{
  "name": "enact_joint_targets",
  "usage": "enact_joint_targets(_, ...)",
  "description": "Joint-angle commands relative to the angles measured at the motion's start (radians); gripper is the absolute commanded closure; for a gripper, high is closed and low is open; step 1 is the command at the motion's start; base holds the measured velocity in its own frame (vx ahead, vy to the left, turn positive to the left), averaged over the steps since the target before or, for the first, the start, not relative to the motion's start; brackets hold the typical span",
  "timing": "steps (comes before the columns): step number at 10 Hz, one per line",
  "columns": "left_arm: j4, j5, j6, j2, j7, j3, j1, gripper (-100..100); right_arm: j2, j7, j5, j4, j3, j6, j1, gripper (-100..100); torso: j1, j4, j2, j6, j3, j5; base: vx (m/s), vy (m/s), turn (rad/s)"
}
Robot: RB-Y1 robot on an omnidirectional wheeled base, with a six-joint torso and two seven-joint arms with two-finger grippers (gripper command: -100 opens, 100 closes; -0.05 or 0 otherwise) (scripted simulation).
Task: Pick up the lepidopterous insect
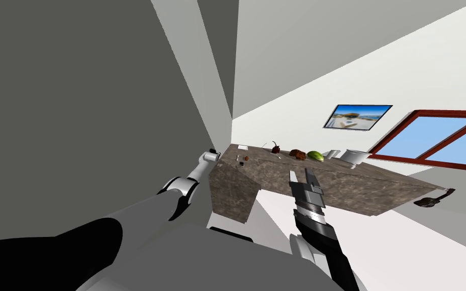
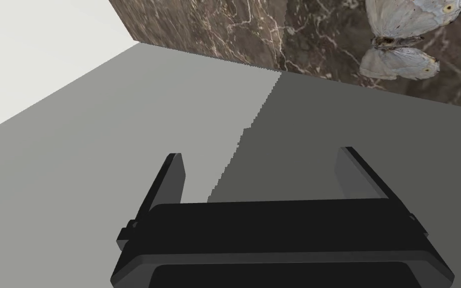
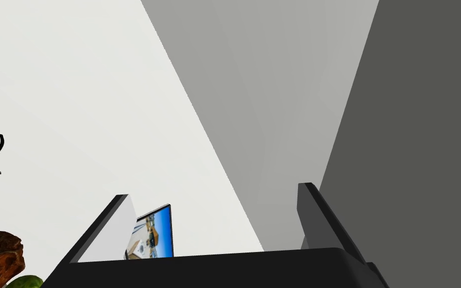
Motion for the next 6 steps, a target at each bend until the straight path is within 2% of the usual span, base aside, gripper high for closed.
enact_joint_targets(1,0.04,0.004,0.043,0.001,-0.009,0.001,-0.017,-100,0.0,0.0,0.0,0.0,0.0,0.0,0.0,0,0.0,0.0,0.0,0.0,0.0,0.0,0.038,-0.015,0.016)
enact_joint_targets(2,0.068,0.008,0.079,0.001,-0.021,0.002,-0.053,-100,0.0,0.0,0.0,0.0,0.0,0.0,0.0,0,0.0,0.0,0.0,0.0,0.0,0.0,0.047,-0.007,0.039)
enact_joint_targets(3,0.1,0.008,0.093,0.001,-0.021,0.002,-0.053,-100,0.0,0.0,0.0,0.0,0.0,0.0,0.0,0,0.0,0.0,-0.001,0.0,0.0,0.0,0.042,-0.009,0.018)
enact_joint_targets(4,0.1,0.008,0.093,0.001,-0.021,0.002,-0.053,-100,0.0,0.0,0.0,0.0,0.0,0.0,0.0,0,0.001,0.0,0.0,0.0,0.0,0.0,0.018,-0.007,-0.002)
enact_joint_targets(5,0.15,0.013,0.139,0.001,-0.034,0.003,-0.086,-100,0.0,0.0,0.0,0.0,0.0,0.0,0.0,0,0.001,0.0,0.001,0.0,0.0,0.0,0.036,-0.009,0.037)
enact_joint_targets(6,0.159,0.013,0.141,0.001,-0.034,0.003,-0.086,-100,0.0,0.0,0.0,0.0,0.0,0.0,0.0,0,0.001,0.0,0.0,0.0,0.0,0.0,0.037,-0.01,0.017)
